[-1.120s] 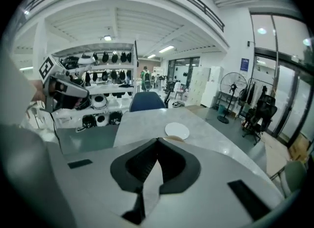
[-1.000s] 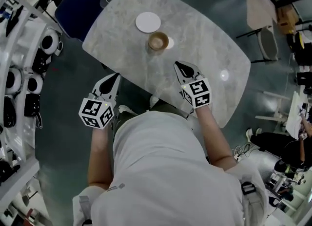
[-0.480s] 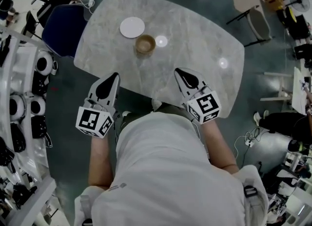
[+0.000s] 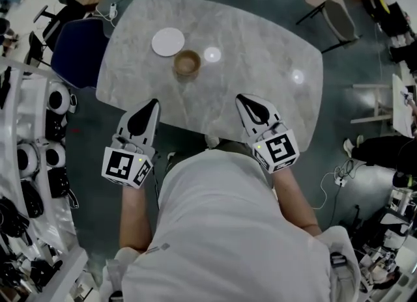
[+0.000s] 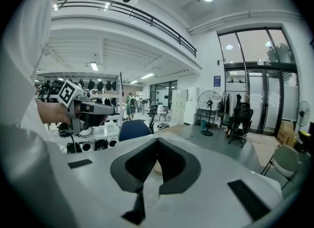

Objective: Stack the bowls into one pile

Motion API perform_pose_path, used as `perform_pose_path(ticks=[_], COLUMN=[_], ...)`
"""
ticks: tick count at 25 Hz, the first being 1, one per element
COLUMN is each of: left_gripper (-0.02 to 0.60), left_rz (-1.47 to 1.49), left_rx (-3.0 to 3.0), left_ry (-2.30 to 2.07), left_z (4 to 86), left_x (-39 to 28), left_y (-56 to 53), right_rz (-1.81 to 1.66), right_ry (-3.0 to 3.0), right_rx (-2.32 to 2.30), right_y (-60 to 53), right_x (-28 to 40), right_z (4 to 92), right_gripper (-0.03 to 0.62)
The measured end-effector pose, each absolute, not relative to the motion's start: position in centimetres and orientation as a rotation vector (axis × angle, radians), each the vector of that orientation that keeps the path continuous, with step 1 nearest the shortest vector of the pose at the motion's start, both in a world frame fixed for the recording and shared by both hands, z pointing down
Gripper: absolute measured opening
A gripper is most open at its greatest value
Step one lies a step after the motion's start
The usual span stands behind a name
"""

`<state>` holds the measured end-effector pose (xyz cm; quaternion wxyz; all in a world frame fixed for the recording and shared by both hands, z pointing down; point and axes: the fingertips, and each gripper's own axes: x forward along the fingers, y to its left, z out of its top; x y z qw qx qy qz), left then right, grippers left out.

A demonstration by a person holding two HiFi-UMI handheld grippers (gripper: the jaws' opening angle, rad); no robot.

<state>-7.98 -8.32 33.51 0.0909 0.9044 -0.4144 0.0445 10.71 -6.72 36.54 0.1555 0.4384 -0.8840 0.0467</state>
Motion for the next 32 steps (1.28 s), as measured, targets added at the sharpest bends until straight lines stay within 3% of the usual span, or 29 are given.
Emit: perform_pose_path(ticks=[32], left_gripper=[0.002], left_rz=[0.145], left_rx=[2.683], left_ry=[-1.135], left_z=[34.6], left_x=[-4.3], left_y=[-9.0], right_rz=[0.194], right_ry=[-2.485], right_rx=[1.282], right_y=[-6.2], right_x=[13.1], right_z=[38.2], right_gripper=[0.011])
